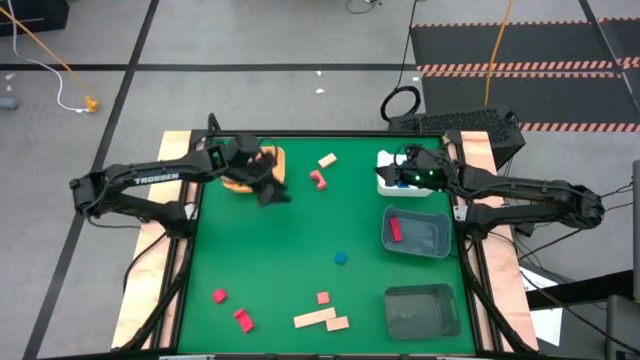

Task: Sort & place blocks by color
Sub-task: Put the top red block into the blue bin

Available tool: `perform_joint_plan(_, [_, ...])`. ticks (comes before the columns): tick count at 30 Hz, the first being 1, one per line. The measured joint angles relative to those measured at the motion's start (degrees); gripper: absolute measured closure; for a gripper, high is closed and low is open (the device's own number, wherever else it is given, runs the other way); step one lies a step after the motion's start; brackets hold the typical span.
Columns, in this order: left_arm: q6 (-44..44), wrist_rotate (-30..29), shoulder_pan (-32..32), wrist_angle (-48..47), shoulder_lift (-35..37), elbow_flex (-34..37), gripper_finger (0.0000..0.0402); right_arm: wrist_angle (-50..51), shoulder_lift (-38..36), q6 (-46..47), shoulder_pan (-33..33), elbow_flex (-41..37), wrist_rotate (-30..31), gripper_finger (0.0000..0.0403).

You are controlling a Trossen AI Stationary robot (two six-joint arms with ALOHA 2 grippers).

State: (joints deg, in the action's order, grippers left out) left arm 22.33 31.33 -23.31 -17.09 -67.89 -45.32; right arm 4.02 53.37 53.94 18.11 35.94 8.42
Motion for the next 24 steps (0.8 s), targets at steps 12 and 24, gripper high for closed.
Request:
perform_joint_plan(12, [19.6,-8.4,24.3,-24.0,6.5,0.0,0.0071,-5.9,0.6,-2.2,-8.7,0.0,2.1,0.0197])
perform_joint_plan(24, [59.2,-10.4,48.4,-29.0,5.0,0.0,0.0071,-5.1,0.6,-6.1,-13.8,0.0,-1.2,0.0197])
